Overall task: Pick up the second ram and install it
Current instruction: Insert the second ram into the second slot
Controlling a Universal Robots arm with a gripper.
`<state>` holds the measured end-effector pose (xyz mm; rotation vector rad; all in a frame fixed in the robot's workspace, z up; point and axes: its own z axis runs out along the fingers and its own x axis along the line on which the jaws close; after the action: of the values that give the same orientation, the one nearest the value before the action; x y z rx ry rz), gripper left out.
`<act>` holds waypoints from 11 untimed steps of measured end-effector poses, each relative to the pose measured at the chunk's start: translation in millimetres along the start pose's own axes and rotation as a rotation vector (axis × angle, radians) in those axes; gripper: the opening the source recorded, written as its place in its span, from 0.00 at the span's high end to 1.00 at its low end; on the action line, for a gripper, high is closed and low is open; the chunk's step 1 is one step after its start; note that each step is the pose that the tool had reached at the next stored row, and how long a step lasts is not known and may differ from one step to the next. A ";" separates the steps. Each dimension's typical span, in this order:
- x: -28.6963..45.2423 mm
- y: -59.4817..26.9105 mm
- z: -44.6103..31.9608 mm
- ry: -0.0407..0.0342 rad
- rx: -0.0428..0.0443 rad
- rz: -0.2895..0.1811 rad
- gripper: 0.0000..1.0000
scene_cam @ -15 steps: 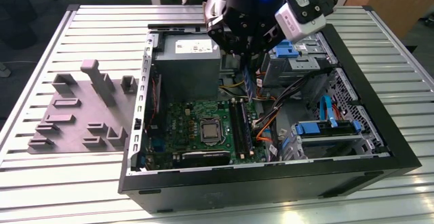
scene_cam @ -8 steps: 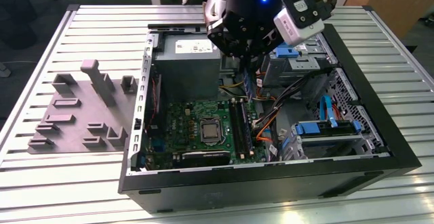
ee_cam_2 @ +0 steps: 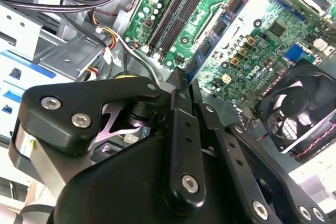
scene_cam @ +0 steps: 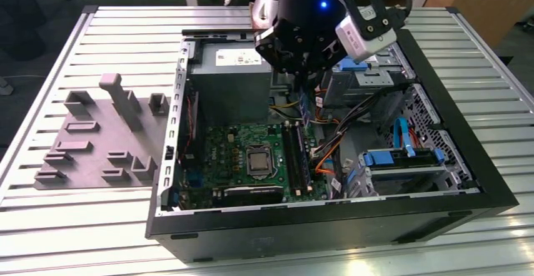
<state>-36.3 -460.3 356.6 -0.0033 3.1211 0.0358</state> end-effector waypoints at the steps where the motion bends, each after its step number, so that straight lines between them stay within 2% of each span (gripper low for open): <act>1: 0.0 0.0 0.7 0.0000 -0.0001 0.000 0.86; 11: 0.2 -0.2 6.9 0.0000 0.0000 0.000 0.86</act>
<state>-36.3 -460.3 349.7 -0.0032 3.1211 0.0358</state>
